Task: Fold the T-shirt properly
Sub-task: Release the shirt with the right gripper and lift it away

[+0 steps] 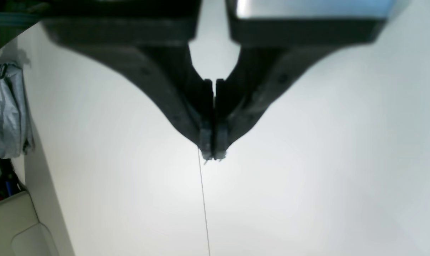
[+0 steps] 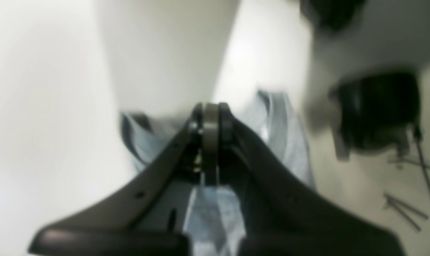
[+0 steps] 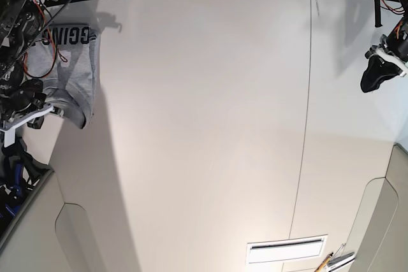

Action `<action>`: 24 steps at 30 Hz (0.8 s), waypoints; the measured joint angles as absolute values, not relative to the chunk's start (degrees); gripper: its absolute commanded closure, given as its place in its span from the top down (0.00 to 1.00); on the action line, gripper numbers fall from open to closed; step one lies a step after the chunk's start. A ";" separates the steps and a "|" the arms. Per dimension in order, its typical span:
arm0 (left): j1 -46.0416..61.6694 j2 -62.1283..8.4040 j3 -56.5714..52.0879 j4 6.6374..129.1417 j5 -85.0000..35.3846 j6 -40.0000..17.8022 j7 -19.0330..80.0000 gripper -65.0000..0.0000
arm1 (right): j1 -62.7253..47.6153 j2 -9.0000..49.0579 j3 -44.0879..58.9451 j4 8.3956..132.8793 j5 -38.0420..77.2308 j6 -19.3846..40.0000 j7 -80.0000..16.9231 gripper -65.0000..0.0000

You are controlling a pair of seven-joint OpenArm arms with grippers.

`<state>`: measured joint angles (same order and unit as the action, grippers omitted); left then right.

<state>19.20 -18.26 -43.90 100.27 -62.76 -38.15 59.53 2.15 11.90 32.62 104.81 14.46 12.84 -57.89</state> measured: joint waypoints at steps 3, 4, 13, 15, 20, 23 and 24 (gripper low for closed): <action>19.18 -18.50 -43.90 100.27 -62.76 -39.22 59.53 0.00 | 2.48 11.90 32.62 107.46 16.86 14.76 -58.57 0.00; 19.18 -18.98 -43.88 100.27 -63.24 -39.27 59.55 0.00 | 2.22 11.92 32.62 108.38 17.58 15.64 -59.55 0.00; 23.90 -21.26 -52.99 110.48 -72.36 -39.48 64.16 0.00 | -14.44 11.88 32.64 122.69 26.00 22.65 -60.29 0.00; 27.64 -21.28 -54.72 112.79 -73.54 -39.51 64.55 0.00 | -19.68 12.10 32.64 126.50 28.08 23.88 -60.38 0.00; 39.09 -21.28 -55.53 114.45 -76.36 -39.48 66.63 0.00 | -32.32 12.19 32.56 132.22 32.45 24.73 -63.44 0.00; 46.44 -21.34 -55.55 114.52 -77.91 -39.48 67.11 0.00 | -39.77 13.50 32.53 132.86 36.64 26.94 -65.19 0.00; 48.73 -21.39 -55.55 114.50 -78.26 -39.48 67.42 0.00 | -42.35 14.28 32.51 132.88 37.54 27.35 -65.71 0.00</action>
